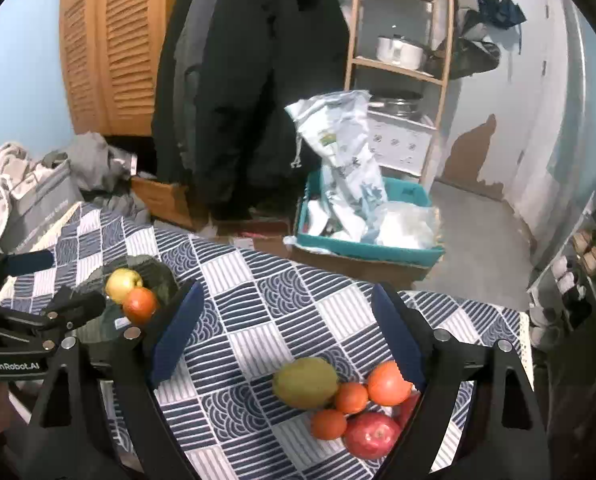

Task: Organize fruits
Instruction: 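Withdraw both open tools from the bowl back toward the fruit cluster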

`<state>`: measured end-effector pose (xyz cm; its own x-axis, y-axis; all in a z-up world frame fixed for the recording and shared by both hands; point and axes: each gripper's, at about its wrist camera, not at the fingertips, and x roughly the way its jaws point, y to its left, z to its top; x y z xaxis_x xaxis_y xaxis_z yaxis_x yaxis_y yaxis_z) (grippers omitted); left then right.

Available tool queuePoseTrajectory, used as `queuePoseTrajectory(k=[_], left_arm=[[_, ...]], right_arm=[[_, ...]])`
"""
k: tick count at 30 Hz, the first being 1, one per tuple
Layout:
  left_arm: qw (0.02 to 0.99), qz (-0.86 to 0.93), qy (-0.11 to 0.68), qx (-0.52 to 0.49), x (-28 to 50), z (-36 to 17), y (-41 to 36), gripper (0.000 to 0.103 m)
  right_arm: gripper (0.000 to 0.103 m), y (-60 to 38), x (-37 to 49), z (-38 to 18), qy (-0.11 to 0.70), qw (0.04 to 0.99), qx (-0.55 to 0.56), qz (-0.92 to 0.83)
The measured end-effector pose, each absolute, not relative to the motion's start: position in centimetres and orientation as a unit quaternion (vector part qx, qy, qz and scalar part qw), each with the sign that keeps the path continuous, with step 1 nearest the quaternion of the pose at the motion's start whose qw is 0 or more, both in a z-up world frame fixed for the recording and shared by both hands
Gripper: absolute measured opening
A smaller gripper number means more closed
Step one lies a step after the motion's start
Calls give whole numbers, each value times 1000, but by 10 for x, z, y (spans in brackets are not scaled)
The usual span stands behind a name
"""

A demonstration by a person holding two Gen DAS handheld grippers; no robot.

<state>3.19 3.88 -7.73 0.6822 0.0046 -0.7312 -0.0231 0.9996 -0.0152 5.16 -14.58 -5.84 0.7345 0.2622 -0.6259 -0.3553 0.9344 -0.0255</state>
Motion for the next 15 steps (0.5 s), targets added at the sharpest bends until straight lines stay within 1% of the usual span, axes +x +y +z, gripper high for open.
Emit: queuePoseTrajectory(k=[9, 15], left_arm=[[925, -16, 379, 3, 28, -60, 12, 100], [930, -34, 366, 16, 24, -53, -7, 101]], right_arm=[[86, -178, 36, -40, 297, 941, -74, 140], [86, -200, 27, -41, 293, 944, -82, 123]])
